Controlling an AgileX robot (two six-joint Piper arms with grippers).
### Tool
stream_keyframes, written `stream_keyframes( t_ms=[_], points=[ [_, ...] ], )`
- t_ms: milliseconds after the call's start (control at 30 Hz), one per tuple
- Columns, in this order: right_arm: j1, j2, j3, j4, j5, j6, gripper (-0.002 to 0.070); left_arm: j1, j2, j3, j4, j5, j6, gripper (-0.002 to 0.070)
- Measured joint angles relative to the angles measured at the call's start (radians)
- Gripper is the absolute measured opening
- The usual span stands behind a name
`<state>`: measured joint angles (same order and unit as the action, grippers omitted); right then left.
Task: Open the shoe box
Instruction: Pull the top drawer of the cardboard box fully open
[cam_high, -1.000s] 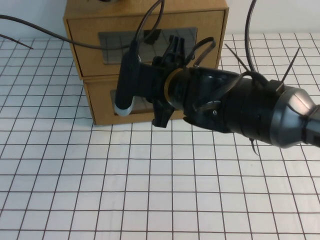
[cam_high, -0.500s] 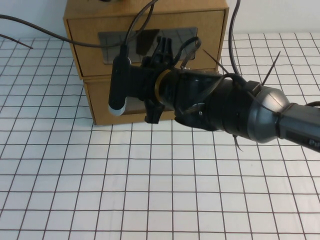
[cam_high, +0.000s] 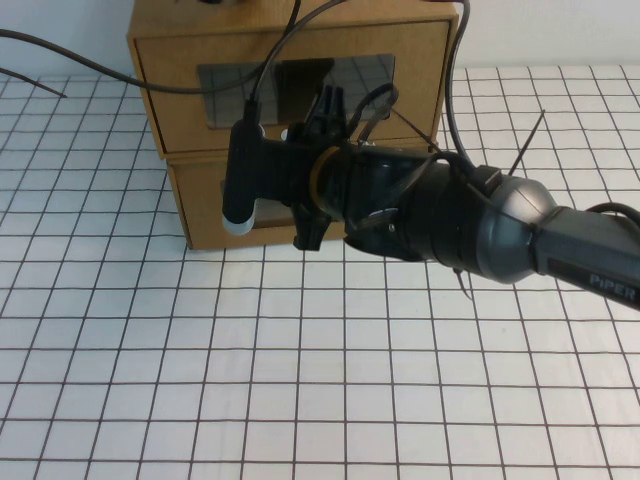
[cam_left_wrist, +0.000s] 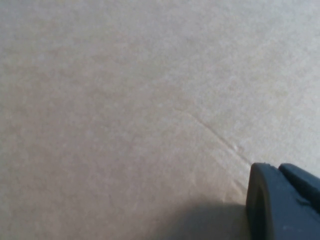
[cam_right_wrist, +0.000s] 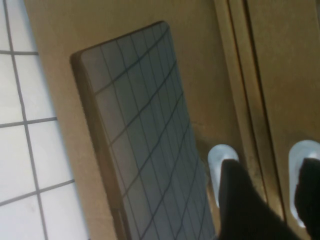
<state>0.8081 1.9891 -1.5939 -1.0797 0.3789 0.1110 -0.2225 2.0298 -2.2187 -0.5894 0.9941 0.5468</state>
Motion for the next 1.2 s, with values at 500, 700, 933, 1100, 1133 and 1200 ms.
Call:
stream_keyframes(
  t_ms=[500, 700, 933, 1100, 1133, 1200],
  points=[
    [0.000, 0.002, -0.002, -0.007, 0.020, 0.000, 0.0230, 0.000, 0.000, 0.000, 0.000, 0.002, 0.000, -0.0002],
    [-0.026, 0.002, -0.016, -0.007, -0.009, 0.020, 0.0203, 0.000, 0.000, 0.000, -0.001, 0.004, 0.000, -0.0002],
    [-0.043, 0.004, -0.018, -0.007, -0.021, 0.023, 0.0182, 0.000, 0.000, 0.000, -0.001, 0.004, 0.000, -0.0002],
    [-0.047, 0.008, -0.018, -0.003, -0.041, 0.023, 0.0181, 0.000, 0.000, 0.000, -0.001, 0.004, 0.000, -0.0002],
    [-0.047, 0.008, -0.018, -0.001, -0.046, 0.025, 0.0181, 0.000, 0.000, 0.000, -0.001, 0.004, 0.000, -0.0002],
    [-0.047, 0.008, -0.018, 0.003, -0.051, 0.027, 0.0181, 0.000, 0.000, 0.000, -0.001, 0.004, -0.002, -0.0002]
  ],
)
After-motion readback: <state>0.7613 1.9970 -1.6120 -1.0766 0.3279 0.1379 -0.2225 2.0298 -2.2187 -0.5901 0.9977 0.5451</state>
